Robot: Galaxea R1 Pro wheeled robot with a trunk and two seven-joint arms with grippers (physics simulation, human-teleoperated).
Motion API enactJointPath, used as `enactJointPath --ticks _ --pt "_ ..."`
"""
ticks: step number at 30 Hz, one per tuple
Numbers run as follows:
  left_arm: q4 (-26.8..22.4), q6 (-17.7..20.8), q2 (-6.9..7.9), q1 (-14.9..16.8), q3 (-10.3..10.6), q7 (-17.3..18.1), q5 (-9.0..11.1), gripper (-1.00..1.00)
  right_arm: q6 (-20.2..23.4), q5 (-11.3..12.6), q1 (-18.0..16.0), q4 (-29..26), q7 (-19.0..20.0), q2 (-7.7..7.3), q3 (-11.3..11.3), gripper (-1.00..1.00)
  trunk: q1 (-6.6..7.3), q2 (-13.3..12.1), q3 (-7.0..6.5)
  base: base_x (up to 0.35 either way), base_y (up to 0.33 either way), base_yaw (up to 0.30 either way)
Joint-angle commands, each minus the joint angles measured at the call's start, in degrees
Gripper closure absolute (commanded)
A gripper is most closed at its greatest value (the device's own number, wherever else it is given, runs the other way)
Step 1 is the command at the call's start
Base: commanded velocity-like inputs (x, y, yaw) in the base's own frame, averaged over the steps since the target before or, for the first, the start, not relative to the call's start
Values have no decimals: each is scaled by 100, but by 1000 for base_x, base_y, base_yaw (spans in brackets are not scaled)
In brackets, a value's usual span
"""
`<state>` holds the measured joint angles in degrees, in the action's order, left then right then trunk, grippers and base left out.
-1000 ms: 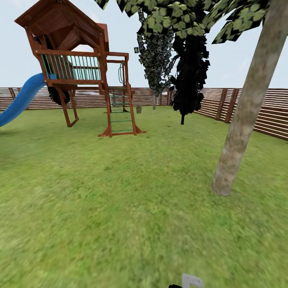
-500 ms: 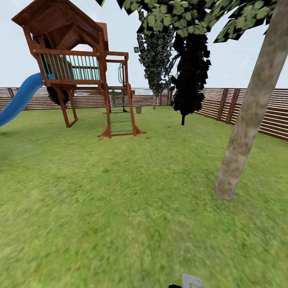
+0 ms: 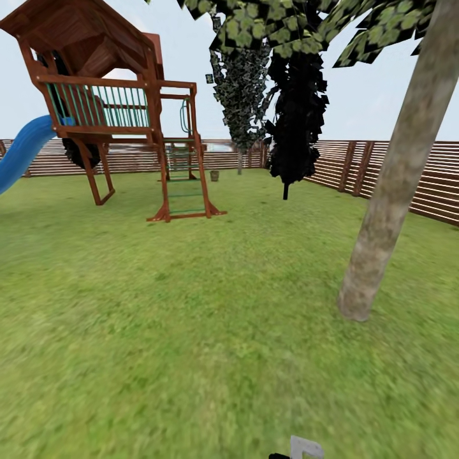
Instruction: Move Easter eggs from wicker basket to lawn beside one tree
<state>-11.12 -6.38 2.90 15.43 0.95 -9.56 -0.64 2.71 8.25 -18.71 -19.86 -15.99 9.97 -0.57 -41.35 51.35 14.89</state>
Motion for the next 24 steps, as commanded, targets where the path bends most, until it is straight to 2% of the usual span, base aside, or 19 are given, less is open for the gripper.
enactJointPath --ticks 1,24 --pt "5 -16 0 4 11 -19 -6 -100 28 28 -1 -13 -18 2 -4 -100 -3 5 7 199 0 -3" --pt "5 -13 5 4 11 -19 -6 -100 28 27 -1 -9 -18 2 -4 -100 -3 5 7 199 0 0"
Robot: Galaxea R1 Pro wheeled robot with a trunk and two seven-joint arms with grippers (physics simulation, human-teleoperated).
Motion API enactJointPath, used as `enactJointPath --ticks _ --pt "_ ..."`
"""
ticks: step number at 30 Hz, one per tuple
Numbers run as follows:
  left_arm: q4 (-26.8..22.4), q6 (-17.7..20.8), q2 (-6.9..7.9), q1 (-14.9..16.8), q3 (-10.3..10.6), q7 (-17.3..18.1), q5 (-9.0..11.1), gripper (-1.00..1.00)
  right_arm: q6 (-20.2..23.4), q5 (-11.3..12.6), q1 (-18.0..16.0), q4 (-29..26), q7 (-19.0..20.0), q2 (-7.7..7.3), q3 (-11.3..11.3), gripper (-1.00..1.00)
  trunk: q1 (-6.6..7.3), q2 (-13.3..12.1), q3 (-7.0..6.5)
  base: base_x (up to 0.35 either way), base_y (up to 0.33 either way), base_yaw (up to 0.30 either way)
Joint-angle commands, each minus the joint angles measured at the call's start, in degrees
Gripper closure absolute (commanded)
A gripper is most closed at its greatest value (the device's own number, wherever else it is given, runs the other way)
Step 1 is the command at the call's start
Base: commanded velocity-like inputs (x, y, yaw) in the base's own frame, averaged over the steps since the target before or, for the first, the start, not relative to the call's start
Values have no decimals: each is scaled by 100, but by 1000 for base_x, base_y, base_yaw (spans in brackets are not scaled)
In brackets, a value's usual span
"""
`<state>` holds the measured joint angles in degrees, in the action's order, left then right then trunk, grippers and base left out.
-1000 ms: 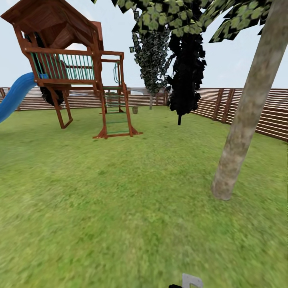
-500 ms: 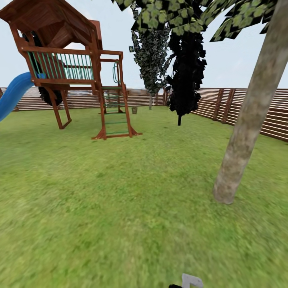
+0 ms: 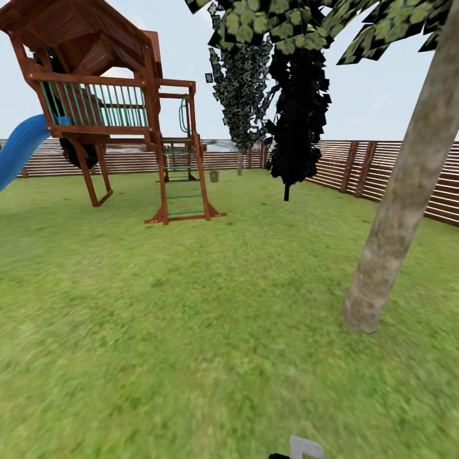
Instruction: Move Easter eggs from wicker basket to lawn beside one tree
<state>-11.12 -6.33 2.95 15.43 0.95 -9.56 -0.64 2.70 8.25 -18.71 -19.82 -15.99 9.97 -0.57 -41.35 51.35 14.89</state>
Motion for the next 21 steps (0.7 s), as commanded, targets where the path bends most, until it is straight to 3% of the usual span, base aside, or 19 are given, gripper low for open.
enactJointPath --ticks 1,21 --pt "5 -18 -1 4 11 -21 -6 -100 28 28 -1 -13 -18 2 -4 -100 -3 5 7 199 0 0" --pt "5 -18 -5 4 11 -20 -6 -100 29 36 -1 -16 -18 2 -4 -100 -3 5 51 198 0 -14"
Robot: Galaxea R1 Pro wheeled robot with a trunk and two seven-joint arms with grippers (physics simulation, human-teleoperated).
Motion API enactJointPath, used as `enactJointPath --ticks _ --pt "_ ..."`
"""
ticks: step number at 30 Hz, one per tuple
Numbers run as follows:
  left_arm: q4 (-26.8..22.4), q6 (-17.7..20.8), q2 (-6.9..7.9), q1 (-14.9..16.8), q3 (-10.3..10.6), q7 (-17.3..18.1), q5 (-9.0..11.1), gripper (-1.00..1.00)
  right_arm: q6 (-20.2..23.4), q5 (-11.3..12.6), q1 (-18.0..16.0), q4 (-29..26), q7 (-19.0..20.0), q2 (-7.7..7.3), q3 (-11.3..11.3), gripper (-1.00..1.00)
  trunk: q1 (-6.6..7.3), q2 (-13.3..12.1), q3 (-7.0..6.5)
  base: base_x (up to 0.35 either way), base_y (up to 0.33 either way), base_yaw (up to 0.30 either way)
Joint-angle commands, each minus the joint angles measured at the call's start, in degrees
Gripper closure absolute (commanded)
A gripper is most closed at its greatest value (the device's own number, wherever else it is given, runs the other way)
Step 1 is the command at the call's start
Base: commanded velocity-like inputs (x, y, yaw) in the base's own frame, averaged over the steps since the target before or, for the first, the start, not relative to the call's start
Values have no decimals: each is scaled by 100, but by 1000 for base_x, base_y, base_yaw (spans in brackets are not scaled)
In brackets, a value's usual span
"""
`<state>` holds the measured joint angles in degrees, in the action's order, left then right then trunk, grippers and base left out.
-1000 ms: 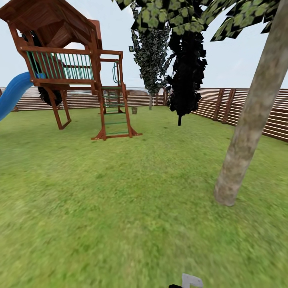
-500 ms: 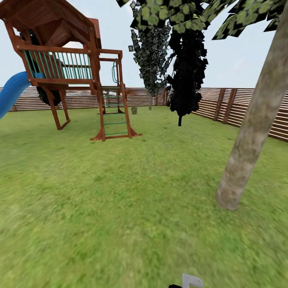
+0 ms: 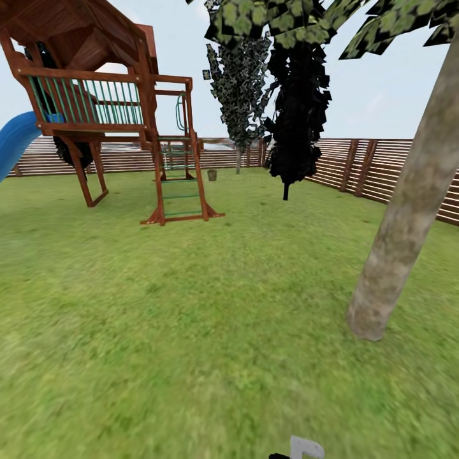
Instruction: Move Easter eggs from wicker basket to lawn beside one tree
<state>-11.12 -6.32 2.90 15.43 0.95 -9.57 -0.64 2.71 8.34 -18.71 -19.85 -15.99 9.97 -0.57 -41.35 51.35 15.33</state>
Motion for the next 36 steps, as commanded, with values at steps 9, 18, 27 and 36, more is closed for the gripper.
enactJointPath --ticks 9,18,27,36 --pt "5 -18 0 4 11 -20 -6 -100 28 27 -1 -11 -19 2 -4 -100 -3 5 7 196 0 0" --pt "5 -22 0 4 11 -25 -6 -100 28 27 -1 -11 -19 2 -4 -100 -3 5 7 217 0 0" --pt "5 -68 8 4 11 -27 -5 -100 28 27 -1 -11 -19 2 -4 -100 -3 5 7 300 0 0" --pt "81 -241 6 4 11 -52 2 -100 28 27 -1 -14 -19 2 -1 -100 -3 5 7 331 0 0"
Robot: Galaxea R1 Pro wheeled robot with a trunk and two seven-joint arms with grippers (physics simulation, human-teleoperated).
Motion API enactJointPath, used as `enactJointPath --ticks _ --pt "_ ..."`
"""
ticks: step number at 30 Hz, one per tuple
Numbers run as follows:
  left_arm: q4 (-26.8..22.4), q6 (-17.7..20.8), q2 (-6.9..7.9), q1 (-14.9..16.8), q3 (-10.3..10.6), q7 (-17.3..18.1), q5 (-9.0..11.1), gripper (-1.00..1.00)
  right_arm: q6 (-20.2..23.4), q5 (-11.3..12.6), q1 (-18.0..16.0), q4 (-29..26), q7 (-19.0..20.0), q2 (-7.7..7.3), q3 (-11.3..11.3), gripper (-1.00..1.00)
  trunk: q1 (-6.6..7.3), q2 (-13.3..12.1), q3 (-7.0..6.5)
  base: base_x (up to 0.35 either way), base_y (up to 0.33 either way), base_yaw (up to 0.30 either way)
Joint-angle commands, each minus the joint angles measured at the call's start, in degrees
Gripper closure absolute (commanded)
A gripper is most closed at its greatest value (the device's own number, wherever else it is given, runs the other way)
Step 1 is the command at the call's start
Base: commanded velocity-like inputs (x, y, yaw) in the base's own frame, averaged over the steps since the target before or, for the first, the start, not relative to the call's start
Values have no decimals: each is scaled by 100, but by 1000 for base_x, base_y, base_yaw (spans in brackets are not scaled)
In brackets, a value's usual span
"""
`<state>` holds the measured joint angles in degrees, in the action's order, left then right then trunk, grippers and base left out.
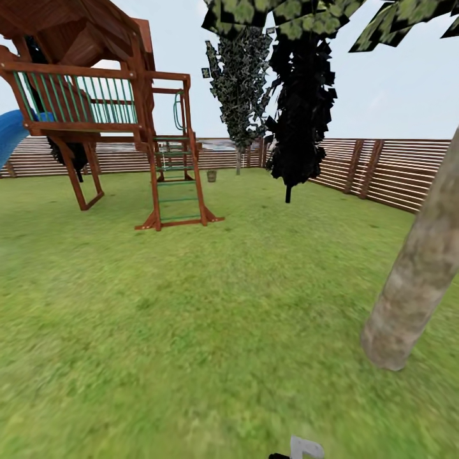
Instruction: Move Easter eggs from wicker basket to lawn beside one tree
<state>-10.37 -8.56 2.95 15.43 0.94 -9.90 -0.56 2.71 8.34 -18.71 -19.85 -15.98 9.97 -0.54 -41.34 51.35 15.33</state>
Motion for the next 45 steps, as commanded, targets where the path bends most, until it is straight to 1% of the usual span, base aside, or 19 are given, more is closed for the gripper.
enactJointPath --ticks 1,27,33,37,45 --pt "6 -20 -1 4 11 -20 -6 -100 28 28 -1 -12 -19 2 -5 -100 -4 4 7 331 0 0" --pt "8 -23 4 4 11 -30 -5 -100 6 54 -1 -15 -77 2 -14 -100 -4 4 7 332 0 0" --pt "8 -31 4 4 11 -30 -5 -100 -229 92 -1 88 -198 2 -16 -100 -4 4 7 331 0 0" --pt "8 -32 4 4 11 -30 -5 -100 -256 80 -1 212 -254 2 -11 -100 -4 4 7 331 0 0" --pt "8 -33 4 4 12 -30 -5 -100 -262 50 -1 235 -258 2 -9 -100 -4 4 7 331 0 -10"
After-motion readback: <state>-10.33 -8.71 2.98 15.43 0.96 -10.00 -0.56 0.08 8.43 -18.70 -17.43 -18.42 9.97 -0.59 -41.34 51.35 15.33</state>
